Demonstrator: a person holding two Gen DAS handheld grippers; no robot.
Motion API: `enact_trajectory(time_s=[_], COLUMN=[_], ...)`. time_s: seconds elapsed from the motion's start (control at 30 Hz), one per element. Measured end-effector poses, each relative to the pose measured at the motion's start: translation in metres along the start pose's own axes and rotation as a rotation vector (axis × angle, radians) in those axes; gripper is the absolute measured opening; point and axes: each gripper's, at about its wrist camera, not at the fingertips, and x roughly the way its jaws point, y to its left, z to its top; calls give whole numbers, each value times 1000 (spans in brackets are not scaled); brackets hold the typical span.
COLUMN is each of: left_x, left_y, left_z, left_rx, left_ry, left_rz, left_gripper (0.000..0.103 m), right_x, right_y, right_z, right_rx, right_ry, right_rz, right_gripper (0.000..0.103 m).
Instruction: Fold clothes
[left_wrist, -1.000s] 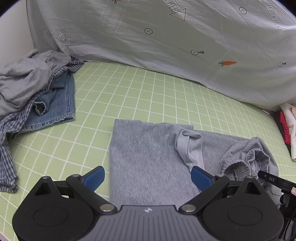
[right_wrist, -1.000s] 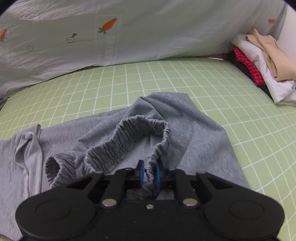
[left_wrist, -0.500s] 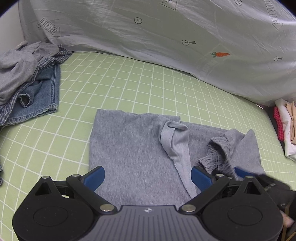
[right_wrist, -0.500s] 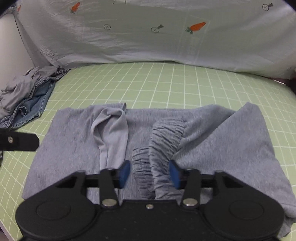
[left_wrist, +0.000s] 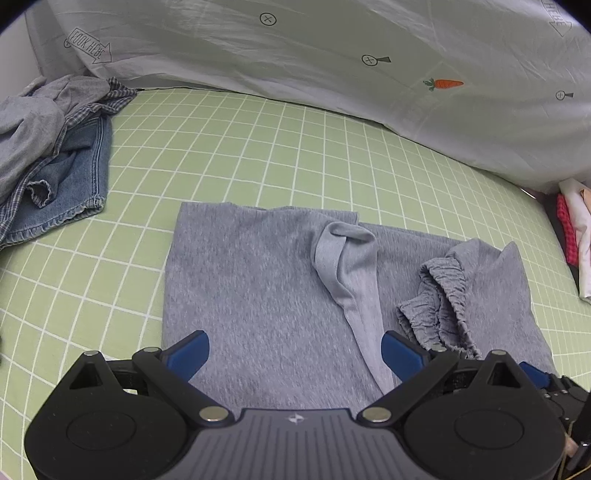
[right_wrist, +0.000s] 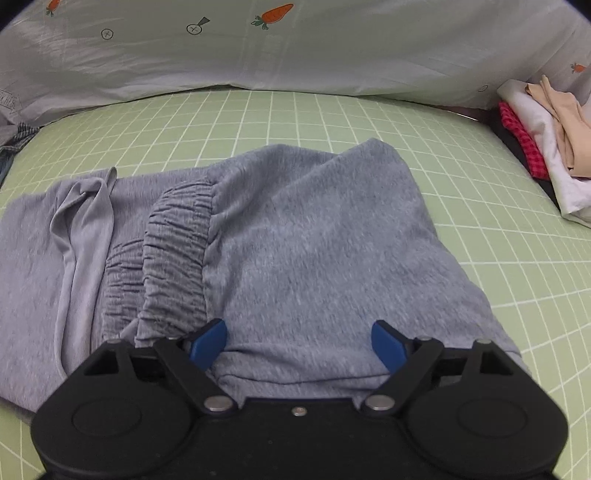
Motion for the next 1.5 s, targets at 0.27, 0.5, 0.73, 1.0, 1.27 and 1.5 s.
enact_trajectory(time_s=[0.27, 0.5, 0.73, 1.0, 1.27, 1.5], left_x=[13, 42, 88, 110, 102, 75], left_y=[-15, -28, -37, -60, -101, -45], left_z=[5, 24, 47, 61, 63, 57], left_rx=[-29, -48, -25, 38, 146, 32], left_ry=[22, 51, 106, 113, 73, 22], left_rz=[-25, -44, -24, -56, -246, -16], left_gripper=[76, 45, 37, 21, 27, 87], right_x=[-26, -8, 38, 59, 54, 46], right_y=[-37, -61, -61, -51, -66, -71], right_z=[14, 30, 62, 68, 60, 60], right_rx=[50, 49, 46, 61, 143, 158], right_ry=[-40, -13, 47, 90, 101, 80], right_rz=[-14, -17, -2, 10, -23, -7], right_gripper=[94, 94, 94, 94, 94, 97])
